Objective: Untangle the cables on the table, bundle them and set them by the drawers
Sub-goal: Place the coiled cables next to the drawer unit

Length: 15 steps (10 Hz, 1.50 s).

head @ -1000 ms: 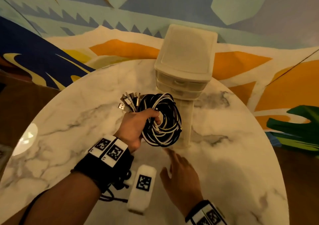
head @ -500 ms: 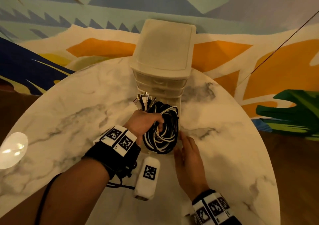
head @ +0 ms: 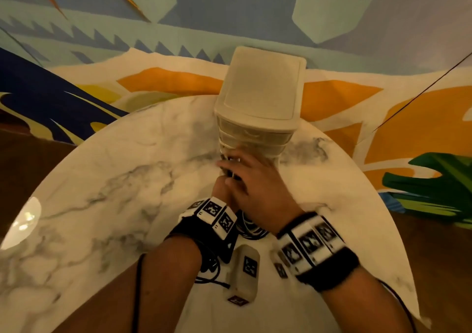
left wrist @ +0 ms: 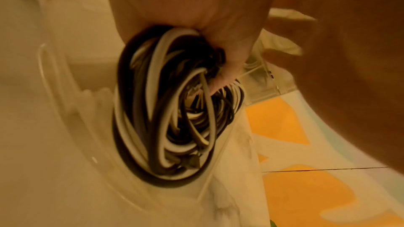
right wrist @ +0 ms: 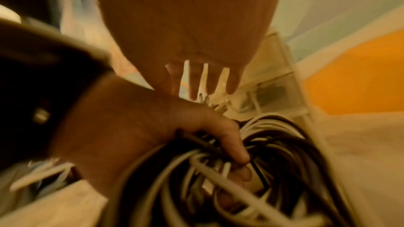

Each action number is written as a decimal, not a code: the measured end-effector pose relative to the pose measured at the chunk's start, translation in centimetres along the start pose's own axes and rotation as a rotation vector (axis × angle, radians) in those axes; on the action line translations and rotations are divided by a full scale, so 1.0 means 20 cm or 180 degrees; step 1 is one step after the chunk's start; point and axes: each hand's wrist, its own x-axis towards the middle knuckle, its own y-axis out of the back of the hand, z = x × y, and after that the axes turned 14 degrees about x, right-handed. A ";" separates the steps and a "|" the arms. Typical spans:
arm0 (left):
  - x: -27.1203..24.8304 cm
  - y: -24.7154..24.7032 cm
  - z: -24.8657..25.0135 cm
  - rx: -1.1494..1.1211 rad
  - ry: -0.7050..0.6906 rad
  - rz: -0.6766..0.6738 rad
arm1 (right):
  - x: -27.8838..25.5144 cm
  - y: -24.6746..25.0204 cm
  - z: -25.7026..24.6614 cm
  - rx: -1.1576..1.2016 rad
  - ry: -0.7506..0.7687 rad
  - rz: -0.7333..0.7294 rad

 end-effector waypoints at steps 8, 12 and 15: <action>0.06 -0.10 -0.09 -0.1038 -0.1079 0.0839 | 0.20 0.02 0.21 0.0046 -0.0807 -0.0475; 0.07 -0.12 -0.11 -0.1717 -0.1117 0.0628 | 0.19 0.00 0.22 -0.0242 -0.0817 -0.0176; 0.08 -0.15 -0.11 -0.1026 -0.1448 0.1094 | 0.16 -0.04 0.17 -0.1041 -0.1036 -0.0325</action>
